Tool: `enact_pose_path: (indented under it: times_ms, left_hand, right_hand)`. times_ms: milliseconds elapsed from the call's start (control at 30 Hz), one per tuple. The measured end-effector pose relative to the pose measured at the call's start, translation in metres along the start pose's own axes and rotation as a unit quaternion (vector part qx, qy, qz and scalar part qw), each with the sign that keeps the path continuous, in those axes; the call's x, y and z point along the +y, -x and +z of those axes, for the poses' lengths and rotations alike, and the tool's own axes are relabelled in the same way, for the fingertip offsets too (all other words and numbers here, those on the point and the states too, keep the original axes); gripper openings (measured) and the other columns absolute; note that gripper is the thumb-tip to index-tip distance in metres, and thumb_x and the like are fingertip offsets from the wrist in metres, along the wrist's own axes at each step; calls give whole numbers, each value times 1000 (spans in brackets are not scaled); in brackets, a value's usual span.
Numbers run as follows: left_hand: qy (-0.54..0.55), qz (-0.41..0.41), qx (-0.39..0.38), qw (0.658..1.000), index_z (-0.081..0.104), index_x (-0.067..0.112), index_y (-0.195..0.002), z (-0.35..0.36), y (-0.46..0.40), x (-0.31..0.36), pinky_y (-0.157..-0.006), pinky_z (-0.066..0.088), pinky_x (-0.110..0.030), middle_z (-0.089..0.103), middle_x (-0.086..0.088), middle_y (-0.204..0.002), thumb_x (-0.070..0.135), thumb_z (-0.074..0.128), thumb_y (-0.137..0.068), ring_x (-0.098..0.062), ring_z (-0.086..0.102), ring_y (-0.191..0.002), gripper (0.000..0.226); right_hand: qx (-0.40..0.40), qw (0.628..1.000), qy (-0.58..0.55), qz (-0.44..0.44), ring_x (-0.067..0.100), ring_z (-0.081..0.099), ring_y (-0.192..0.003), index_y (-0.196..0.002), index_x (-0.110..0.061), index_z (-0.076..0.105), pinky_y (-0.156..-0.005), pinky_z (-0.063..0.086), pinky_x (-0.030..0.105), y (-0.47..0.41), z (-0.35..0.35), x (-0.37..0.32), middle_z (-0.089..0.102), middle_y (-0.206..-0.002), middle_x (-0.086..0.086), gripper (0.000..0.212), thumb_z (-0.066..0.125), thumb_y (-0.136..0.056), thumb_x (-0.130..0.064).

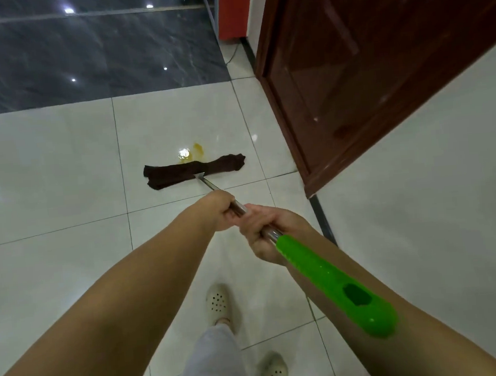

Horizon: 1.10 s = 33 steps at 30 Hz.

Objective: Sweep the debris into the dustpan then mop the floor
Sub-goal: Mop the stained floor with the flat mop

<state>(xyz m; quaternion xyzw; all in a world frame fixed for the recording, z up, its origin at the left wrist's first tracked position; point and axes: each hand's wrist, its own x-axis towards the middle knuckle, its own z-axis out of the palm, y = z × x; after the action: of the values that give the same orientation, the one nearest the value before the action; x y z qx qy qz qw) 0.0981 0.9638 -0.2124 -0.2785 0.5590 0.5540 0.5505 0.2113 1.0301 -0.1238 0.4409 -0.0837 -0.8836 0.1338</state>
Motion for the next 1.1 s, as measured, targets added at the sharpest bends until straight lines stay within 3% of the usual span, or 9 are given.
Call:
enact_pose_path:
  times_ms: [67,133,167,300,400,633,800,1000,1100]
  left_hand:
    - [17,-2,-18,1000,43,-2,-86,13,8,-25,-41,52,-27,61,-22,-85,8,30,-100,-26,66,-57,21]
    - [32,-12,-37,999,42,-5,-90,27,18,-54,-35,49,-26,60,-23,-79,9,29,-101,-26,65,-44,22]
    - [31,-16,-43,998,42,-6,-97,34,23,-69,-36,50,-26,60,-23,-80,9,30,-101,-25,67,-48,20]
    - [17,-34,-44,998,41,-7,-119,63,41,-132,-39,52,-29,58,-22,-83,6,29,-101,-27,66,-100,26]
    - [15,-51,-59,997,44,-7,-101,89,60,-175,-36,51,-29,57,-20,-78,4,29,-99,-25,65,-70,19]
    - [10,-95,-117,989,44,-7,-91,143,87,-256,-35,50,-26,62,-19,-56,7,29,-101,-23,63,-39,23]
    - [-6,-112,-141,984,42,-4,-85,169,104,-289,-33,48,-24,57,-17,-43,6,29,-101,-22,59,-34,23]
    - [26,-108,-133,985,45,-5,-84,178,106,-290,-39,53,-28,51,-16,-70,1,31,-97,-21,59,-52,21]
    - [30,-97,-133,986,44,-5,-81,172,98,-274,-37,52,-28,53,-17,-70,1,30,-97,-22,60,-39,22]
  right_hand:
    - [9,1000,-13,3,11,39,-25,-127,-32,39,-29,37,14,20,-21,-1,47,-55,8,39,43,-96,-9]
    - [24,1000,-10,7,11,38,-25,-120,-28,44,-28,35,15,43,-45,-1,45,-53,8,27,45,-98,-12]
    - [27,1000,-1,5,10,38,-26,-113,-21,47,-28,35,14,57,-57,2,45,-57,6,20,47,-96,-11]
    - [56,998,21,5,10,39,-27,-92,-4,50,-29,35,12,111,-104,11,36,-71,-5,4,52,-88,-6]
    - [83,997,-3,-2,11,39,-26,-89,-1,51,-30,34,12,153,-140,15,45,-62,3,18,48,-97,-16]
    - [98,992,-72,-42,12,36,-24,-84,1,50,-28,32,10,234,-202,24,39,-71,-3,21,43,-98,-12]
    - [107,990,-75,-62,12,34,-24,-85,1,50,-26,31,13,269,-225,30,39,-64,1,22,42,-99,-14]
    - [108,994,18,-28,11,38,-24,-87,-5,54,-26,32,13,276,-222,21,35,-53,-2,4,51,-90,-7]
    - [115,992,57,-22,10,38,-24,-84,-6,53,-26,33,12,262,-207,15,37,-47,1,2,52,-84,-4]
